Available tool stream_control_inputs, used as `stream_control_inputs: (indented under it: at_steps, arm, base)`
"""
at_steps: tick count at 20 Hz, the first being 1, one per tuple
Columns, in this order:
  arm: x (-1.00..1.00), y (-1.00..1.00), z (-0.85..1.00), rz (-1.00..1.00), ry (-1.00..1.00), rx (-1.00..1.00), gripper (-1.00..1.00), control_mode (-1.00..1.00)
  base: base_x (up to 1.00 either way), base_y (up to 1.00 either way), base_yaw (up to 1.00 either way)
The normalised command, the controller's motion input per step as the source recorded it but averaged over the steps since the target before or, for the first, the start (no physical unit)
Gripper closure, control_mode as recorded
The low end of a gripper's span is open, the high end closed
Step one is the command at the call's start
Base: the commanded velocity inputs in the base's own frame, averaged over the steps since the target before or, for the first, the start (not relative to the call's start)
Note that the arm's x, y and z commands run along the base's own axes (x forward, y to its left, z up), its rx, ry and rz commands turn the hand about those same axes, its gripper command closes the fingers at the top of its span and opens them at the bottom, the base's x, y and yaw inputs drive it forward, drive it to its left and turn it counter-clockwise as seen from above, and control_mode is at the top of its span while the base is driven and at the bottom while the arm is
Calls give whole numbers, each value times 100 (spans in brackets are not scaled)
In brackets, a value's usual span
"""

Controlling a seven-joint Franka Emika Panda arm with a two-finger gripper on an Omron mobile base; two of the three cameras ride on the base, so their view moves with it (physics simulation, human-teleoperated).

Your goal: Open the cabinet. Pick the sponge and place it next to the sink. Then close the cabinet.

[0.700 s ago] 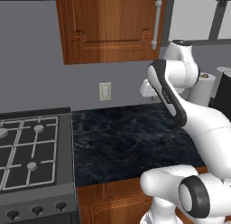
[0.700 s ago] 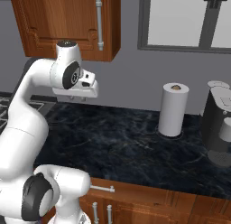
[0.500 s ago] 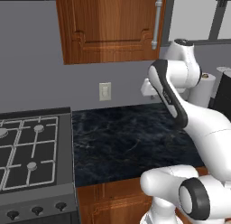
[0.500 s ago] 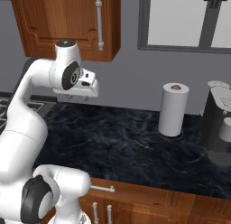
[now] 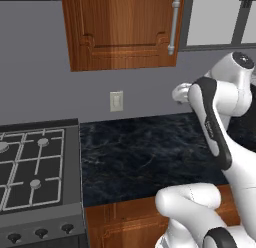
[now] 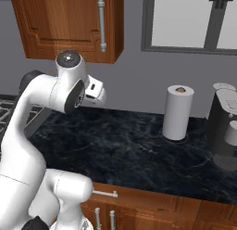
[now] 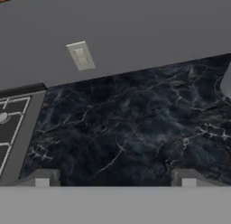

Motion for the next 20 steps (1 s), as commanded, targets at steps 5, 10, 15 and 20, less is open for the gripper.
stream_control_inputs:
  at_steps: [5,10,15,20]
  arm:
    - [-50,-3,30,-7,-37,10,-100,-100]
    - [-26,-8,40,0,-29,1,-100,-100]
    - [-35,0,34,0,-24,0,-100,-100]
    - [-26,15,40,0,-8,-4,-100,-100]
  base:
    - [0,0,0]
    - [0,0,0]
    - [0,0,0]
    - [0,0,0]
